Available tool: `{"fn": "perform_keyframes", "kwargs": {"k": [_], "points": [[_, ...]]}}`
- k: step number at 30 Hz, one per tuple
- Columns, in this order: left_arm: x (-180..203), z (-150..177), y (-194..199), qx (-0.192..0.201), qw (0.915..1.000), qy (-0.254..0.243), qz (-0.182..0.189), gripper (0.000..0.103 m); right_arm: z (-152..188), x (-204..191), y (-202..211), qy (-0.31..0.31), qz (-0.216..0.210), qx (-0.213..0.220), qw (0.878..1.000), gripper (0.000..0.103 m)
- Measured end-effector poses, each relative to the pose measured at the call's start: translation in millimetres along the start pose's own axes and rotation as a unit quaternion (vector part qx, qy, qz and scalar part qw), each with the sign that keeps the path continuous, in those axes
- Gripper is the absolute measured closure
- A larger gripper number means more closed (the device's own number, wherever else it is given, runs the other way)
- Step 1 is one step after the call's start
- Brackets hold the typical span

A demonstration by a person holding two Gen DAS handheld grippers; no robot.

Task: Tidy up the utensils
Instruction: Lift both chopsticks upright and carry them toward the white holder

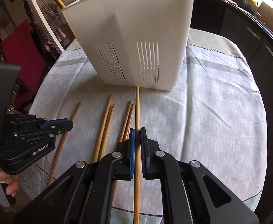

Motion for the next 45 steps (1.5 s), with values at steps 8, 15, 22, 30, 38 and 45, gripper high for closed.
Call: {"fn": "perform_keyframes", "kwargs": {"k": [8, 15, 22, 30, 38, 45], "points": [[-1, 1, 45, 0.041, 0.999, -0.013, 0.014, 0.098, -4, 24, 56, -0.024, -0.021, 0.061, 0.998, 0.096], [11, 12, 97, 0.094, 0.9946, -0.036, 0.024, 0.098, 6, 42, 95, -0.035, -0.032, 0.102, 0.994, 0.096], [34, 28, 125, 0.124, 0.9905, -0.054, 0.026, 0.098, 18, 43, 121, -0.039, -0.042, 0.13, 0.99, 0.096], [41, 47, 141, 0.147, 0.9862, -0.068, 0.035, 0.098, 31, 48, 135, -0.042, -0.049, 0.144, 0.987, 0.096], [49, 59, 158, 0.167, 0.9816, -0.084, 0.041, 0.098, 35, 44, 147, -0.033, -0.051, 0.158, 0.986, 0.096], [53, 62, 162, 0.17, 0.9802, -0.091, 0.045, 0.098, 36, 40, 151, -0.027, -0.049, 0.162, 0.985, 0.096]]}}
Point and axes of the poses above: each gripper's, at about its wrist camera, not at the fingertips, and y roughly against the way its jaws point, x to its right, z to its underside, the point moved 2 cm from there along -y, roughly the way its jaws point, and after that the axes turned 9 degrees about z, right-handed, at the moved point
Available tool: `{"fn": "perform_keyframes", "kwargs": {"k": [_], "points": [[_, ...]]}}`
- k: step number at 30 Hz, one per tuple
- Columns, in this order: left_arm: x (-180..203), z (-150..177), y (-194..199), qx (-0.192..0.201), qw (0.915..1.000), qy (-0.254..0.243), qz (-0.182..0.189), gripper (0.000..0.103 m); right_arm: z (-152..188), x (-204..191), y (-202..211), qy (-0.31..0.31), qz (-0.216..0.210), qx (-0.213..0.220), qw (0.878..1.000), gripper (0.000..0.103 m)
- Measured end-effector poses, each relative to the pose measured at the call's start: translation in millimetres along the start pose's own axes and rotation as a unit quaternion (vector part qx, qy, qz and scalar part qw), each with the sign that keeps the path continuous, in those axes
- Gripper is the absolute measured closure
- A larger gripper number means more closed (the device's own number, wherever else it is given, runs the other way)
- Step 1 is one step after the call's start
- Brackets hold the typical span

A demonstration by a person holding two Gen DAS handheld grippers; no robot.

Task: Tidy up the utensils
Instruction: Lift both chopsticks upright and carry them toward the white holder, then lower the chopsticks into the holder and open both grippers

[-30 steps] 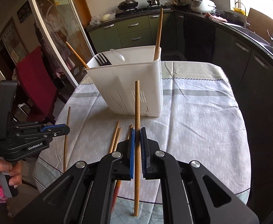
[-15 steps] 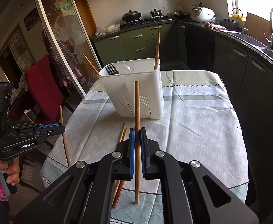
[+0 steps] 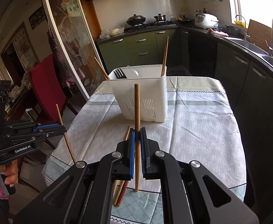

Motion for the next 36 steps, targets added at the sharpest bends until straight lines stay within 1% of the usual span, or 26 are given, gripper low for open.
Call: {"fn": "perform_keyframes", "kwargs": {"k": [12, 19, 23, 27, 31, 36], "points": [[9, -13, 16, 0.022, 0.9997, -0.011, 0.006, 0.098, -10, -7, 9, 0.013, -0.003, 0.011, 1.0, 0.096], [19, -30, 30, 0.038, 0.9989, -0.017, 0.02, 0.098, -30, -11, 23, 0.023, -0.005, 0.03, 0.999, 0.096], [31, -47, 42, 0.054, 0.9979, -0.028, 0.023, 0.098, -52, -12, 36, 0.027, -0.002, 0.048, 0.998, 0.096], [42, -71, 57, 0.07, 0.9965, -0.036, 0.028, 0.098, -81, -11, 48, 0.026, 0.001, 0.069, 0.997, 0.096], [50, -96, 76, 0.098, 0.9941, -0.044, 0.017, 0.098, -119, -9, 59, 0.021, 0.002, 0.093, 0.995, 0.096], [53, -133, 98, 0.138, 0.9893, -0.045, 0.01, 0.098, -166, -5, 71, 0.01, 0.0, 0.133, 0.991, 0.096]]}}
Point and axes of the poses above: each gripper's, at about its wrist camera, not at the fingertips, and y roughly against the way its jaws point, x to its right, z to its underside, the point moved 2 cm from there along -y, roughly the way its jaws point, and after that the axes turned 9 degrees about z, right-handed, at the moved point
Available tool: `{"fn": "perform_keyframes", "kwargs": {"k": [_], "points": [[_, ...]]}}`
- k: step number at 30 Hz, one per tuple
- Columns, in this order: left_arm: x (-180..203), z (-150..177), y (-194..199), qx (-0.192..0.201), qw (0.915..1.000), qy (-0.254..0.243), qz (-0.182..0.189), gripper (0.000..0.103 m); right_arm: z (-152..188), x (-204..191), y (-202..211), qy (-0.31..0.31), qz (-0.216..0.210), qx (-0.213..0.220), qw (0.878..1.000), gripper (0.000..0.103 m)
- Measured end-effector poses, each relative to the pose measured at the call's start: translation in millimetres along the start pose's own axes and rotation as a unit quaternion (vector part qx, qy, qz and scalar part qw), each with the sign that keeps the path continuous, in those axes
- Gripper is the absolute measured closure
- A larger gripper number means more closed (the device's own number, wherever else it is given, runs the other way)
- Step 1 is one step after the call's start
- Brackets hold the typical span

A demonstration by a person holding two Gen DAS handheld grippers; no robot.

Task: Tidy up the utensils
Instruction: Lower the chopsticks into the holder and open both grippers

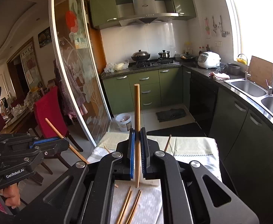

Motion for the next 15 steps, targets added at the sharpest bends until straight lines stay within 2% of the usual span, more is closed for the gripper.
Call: {"fn": "perform_keyframes", "kwargs": {"k": [5, 8, 15], "points": [[-4, -35, 1, 0.043, 0.9989, -0.006, -0.02, 0.098, -39, 9, -12, -0.013, 0.013, 0.034, 0.999, 0.096], [-11, -46, -13, 0.053, 0.9981, -0.004, -0.032, 0.098, -51, 13, -35, -0.014, 0.028, 0.035, 0.999, 0.096], [-40, -41, -73, 0.005, 0.9989, 0.026, -0.039, 0.098, -28, 22, -111, -0.012, 0.041, -0.03, 0.999, 0.096]]}}
Point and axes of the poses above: each gripper's, at about its wrist camera, not at the fingertips, and y roughly against the way its jaws point, x to its right, z to its underside, the point moved 2 cm from there along -y, roughly the way its jaws point, and after that the axes turned 9 degrees about z, right-handed, at the moved point
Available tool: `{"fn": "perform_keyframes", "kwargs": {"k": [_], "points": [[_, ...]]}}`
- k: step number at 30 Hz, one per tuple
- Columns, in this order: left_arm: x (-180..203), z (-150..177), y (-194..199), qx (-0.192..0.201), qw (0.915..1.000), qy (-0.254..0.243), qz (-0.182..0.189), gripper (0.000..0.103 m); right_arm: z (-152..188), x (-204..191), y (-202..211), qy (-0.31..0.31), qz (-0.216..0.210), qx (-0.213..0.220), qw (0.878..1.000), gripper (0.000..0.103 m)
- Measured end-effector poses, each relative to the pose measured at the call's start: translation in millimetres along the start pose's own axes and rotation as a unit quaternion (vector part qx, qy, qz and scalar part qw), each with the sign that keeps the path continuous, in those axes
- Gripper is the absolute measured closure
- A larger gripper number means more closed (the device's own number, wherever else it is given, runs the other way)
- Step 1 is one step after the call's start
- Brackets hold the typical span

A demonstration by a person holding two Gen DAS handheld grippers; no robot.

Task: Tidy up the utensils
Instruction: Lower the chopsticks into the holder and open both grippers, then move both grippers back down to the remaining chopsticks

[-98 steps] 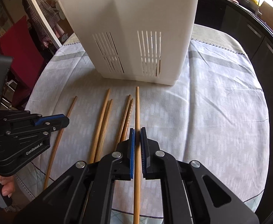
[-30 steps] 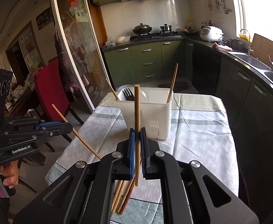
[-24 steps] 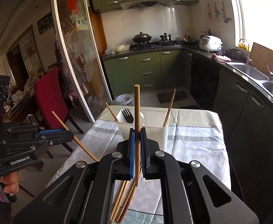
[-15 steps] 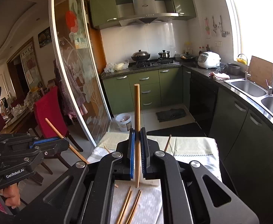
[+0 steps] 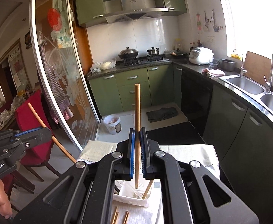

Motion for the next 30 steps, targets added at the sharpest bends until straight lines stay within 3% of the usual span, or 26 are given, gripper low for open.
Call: {"fn": "perform_keyframes", "kwargs": {"k": [7, 15, 17, 19, 22, 25, 30], "points": [[-14, 16, -38, -0.033, 0.9994, 0.005, -0.012, 0.098, 42, -1, -47, 0.013, 0.002, -0.049, 0.999, 0.096], [-16, 32, -58, -0.06, 0.9981, 0.008, -0.014, 0.097, 65, -7, -49, 0.021, -0.015, -0.066, 0.998, 0.091], [-15, 33, -54, -0.058, 0.9982, 0.005, -0.015, 0.09, 67, -6, -35, 0.019, -0.021, -0.056, 0.998, 0.088], [-13, 31, -46, -0.051, 0.9986, 0.003, -0.018, 0.071, 68, -6, -18, 0.017, -0.027, -0.045, 0.998, 0.087], [-8, 30, -30, -0.041, 0.999, 0.001, -0.017, 0.068, 71, -2, 12, 0.01, -0.043, -0.029, 0.999, 0.084], [-2, 37, -14, -0.04, 0.9991, 0.003, -0.014, 0.052, 87, 7, 43, 0.002, -0.056, -0.014, 0.998, 0.075], [-2, 88, -14, -0.097, 0.995, 0.02, -0.005, 0.052, 148, 25, 63, -0.002, -0.051, -0.042, 0.998, 0.069]]}}
Point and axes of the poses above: each gripper's, at about its wrist camera, not at the fingertips, and y roughly against the way its jaws point, x to its right, z to its underside, the point moved 2 cm from there along -y, roughly the way its jaws point, and after that the axes turned 9 degrees about z, right-handed, at the moved point
